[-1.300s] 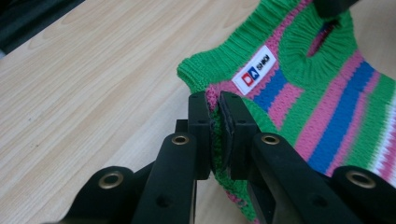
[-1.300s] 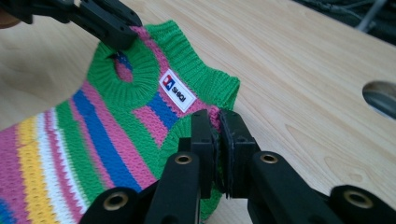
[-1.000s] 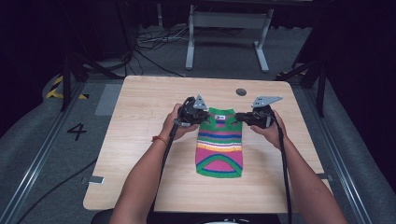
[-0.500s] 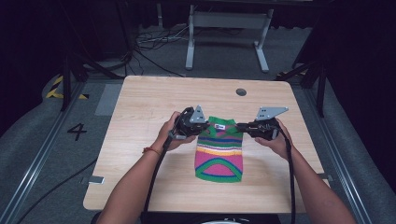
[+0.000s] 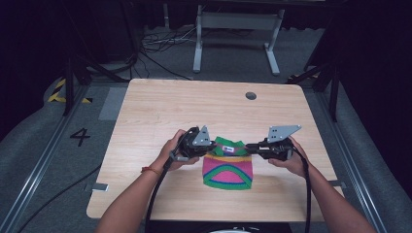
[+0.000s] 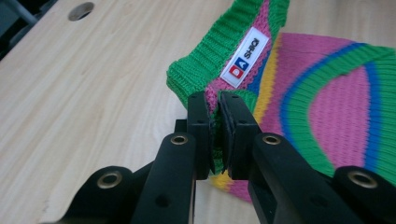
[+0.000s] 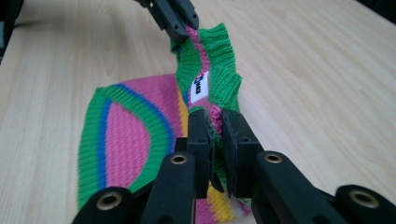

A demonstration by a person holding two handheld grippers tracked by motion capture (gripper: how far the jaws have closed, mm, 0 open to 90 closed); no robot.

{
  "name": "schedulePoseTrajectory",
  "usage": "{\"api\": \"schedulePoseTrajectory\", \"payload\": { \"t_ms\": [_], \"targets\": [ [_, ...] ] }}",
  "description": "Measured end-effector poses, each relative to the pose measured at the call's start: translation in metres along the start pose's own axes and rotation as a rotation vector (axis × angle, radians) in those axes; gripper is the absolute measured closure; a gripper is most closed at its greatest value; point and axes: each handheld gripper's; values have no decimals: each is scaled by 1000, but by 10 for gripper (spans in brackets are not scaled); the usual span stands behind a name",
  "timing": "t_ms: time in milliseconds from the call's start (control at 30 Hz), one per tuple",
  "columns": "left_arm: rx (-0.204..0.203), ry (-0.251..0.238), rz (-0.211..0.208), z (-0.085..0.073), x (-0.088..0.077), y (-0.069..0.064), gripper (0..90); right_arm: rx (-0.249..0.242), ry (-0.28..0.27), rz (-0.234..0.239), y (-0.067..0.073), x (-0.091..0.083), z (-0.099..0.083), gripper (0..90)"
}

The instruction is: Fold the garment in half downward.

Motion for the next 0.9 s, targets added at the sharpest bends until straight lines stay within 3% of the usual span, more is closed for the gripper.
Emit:
{"api": "schedulePoseTrajectory", "payload": {
  "t_ms": [167, 367, 500, 633, 767, 900],
  "targets": [
    [22, 20, -26, -1, -2, -14, 830, -22, 21, 30, 11, 0, -4, 828],
    [49, 51, -90, -4, -2, -34, 833, -34, 73, 54, 28, 3, -12, 836],
    [64, 64, -109, -9, -1, -43, 820, -68, 102, 80, 42, 6, -18, 826],
    [68, 81, -121, -13, -2, -48, 795, -83, 137, 83, 48, 8, -25, 822],
    [66, 101, -158, -23, -2, -56, 764, -66, 177, 72, 53, 9, -38, 798],
    [62, 122, -165, -29, 1, -63, 712, -66, 190, 65, 57, 9, -44, 767]
  ]
}}
Point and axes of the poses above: each handheld gripper's, and its own axes: x roughly forward along the jaws, z roughly out of its top, y roughly to its left, and after that the axes turned 3 degrees about x, right-handed
